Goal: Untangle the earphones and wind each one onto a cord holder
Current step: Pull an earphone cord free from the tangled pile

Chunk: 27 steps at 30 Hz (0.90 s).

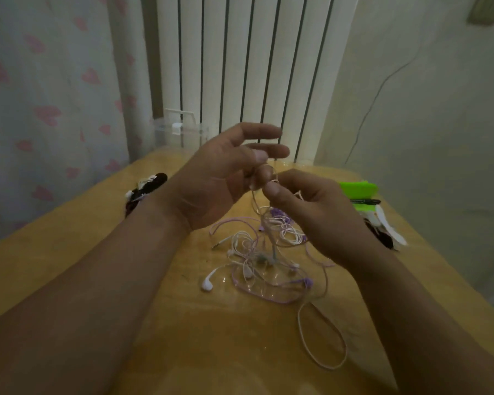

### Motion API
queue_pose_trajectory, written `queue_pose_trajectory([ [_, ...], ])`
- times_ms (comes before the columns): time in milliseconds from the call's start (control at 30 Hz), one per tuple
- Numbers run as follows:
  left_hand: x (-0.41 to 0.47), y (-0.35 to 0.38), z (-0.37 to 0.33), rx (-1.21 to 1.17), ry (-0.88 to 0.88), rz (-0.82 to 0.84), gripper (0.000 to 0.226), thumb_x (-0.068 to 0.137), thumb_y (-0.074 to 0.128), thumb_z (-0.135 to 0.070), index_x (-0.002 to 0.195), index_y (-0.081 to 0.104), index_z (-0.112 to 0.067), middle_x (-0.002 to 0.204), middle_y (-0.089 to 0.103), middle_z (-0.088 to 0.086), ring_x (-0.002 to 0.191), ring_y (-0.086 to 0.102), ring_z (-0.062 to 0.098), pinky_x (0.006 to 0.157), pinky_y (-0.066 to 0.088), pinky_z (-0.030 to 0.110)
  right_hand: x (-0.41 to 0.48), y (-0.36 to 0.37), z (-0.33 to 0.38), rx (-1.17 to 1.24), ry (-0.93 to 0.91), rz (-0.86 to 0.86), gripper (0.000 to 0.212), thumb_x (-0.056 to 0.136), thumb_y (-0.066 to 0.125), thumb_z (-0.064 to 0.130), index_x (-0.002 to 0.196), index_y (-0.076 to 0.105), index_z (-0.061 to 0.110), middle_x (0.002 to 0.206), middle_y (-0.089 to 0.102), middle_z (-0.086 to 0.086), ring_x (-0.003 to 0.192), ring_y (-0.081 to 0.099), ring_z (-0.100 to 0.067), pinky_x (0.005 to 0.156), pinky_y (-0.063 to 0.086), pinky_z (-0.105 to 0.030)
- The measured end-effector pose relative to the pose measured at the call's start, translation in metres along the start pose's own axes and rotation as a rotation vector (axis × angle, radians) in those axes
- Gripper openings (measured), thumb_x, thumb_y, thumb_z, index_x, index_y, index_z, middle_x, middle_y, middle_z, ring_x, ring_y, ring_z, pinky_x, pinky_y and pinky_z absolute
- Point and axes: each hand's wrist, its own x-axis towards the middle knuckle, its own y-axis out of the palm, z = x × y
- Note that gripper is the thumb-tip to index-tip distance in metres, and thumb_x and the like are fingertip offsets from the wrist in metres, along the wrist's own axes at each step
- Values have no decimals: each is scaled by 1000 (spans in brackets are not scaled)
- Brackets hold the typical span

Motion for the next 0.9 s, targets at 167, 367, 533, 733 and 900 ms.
queue_pose_trajectory([
  [167, 13, 16, -29, 57, -39, 10, 36, 99, 51, 5, 131, 61, -8, 121, 67, 16, 80, 60, 16, 68, 50, 27, 3, -19, 11, 136, 58, -61, 18, 98, 69, 34, 96, 79, 19, 80, 71, 7, 69, 60, 0, 61, 42, -14],
  [367, 21, 35, -64, 649, -234, 28, 33, 96, 73, -17, 127, 62, -22, 109, 70, 14, 80, 60, 19, 73, 52, 34, 17, -33, 25, -251, -62, -483, 14, 99, 69, 31, 95, 76, 20, 77, 67, 6, 70, 57, -4, 62, 44, -26],
  [533, 7, 43, -85, 626, -385, 81, 26, 106, 57, -24, 110, 69, -2, 80, 68, 10, 89, 75, 27, 93, 57, 46, 17, -27, 33, -499, -86, -536, 6, 99, 65, 21, 102, 70, 19, 89, 72, -1, 78, 64, -22, 64, 51, -38],
  [733, -20, 35, -64, 583, -200, -167, 28, 107, 55, -18, 134, 62, -16, 129, 65, 10, 107, 69, 22, 81, 60, 32, 13, -47, 44, -73, 155, -333, 6, 97, 68, 12, 101, 71, 14, 96, 75, 2, 80, 63, 3, 64, 39, -12],
  [900, -11, 46, -64, 693, -169, 71, 51, 99, 69, -24, 147, 54, -25, 138, 67, -5, 128, 60, 6, 106, 47, 32, 19, -51, 78, 179, 91, -116, 13, 95, 74, 18, 107, 71, 16, 79, 70, 0, 53, 52, -5, 49, 42, -22],
])
